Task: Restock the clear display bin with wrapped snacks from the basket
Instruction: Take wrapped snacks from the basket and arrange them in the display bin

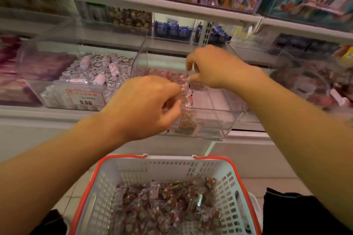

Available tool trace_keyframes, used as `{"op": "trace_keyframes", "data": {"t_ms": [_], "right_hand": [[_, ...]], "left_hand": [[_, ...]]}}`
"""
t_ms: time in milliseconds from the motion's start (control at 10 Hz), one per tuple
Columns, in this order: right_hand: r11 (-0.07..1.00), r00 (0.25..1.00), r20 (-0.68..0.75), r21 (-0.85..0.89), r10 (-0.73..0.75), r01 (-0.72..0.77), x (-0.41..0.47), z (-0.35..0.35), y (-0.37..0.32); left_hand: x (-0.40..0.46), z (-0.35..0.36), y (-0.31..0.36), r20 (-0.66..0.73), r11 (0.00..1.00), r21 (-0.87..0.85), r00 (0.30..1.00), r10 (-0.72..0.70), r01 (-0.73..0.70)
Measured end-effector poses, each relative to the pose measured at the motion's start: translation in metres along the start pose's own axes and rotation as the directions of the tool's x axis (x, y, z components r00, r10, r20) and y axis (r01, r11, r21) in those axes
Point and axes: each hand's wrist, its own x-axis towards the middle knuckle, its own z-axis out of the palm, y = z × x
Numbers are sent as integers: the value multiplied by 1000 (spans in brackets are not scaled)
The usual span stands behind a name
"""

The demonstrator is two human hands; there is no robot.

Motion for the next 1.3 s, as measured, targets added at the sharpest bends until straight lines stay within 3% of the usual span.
{"op": "trace_keyframes", "data": {"t_ms": [100,200,300,400,500,600,700,800,900,1000,1100,1200,1300], "right_hand": [[926,915,-400,363,56,102,-88,23,-27],[768,970,-194,640,147,12,-139,95,-66],[820,872,478,538,-106,-194,-157,190,-105],[885,525,831,373,-185,-278,-200,286,-123],[816,408,913,236,-1,-527,-248,343,-123],[718,315,949,214,7,-662,-259,366,-126],[558,285,958,224,22,-799,-256,392,-143],[586,288,951,169,115,-793,-257,406,-157],[687,392,908,190,149,-702,-248,409,-150],[580,430,901,324,52,-748,-240,410,-149],[576,474,880,370,35,-729,-239,407,-157],[498,481,874,389,65,-775,-242,411,-159],[411,384,923,343,16,-845,-239,408,-147]], "left_hand": [[-28,6,6,213,995,61,975,63,-77],[-60,49,18,631,993,115,771,-88,19],[-113,114,26,914,980,151,359,-188,128],[-180,170,37,946,903,297,35,-324,310],[-236,209,59,913,787,391,-90,-399,478],[-269,237,84,888,690,450,-205,-411,567],[-281,261,96,875,613,466,-231,-425,638],[-290,277,99,875,568,449,-211,-435,690],[-285,286,92,893,519,402,-199,-403,754],[-282,290,90,901,480,373,-187,-391,794],[-286,291,94,889,397,355,-174,-424,846],[-288,294,92,895,279,312,-182,-407,908],[-286,294,90,911,374,306,-155,-383,875]]}}
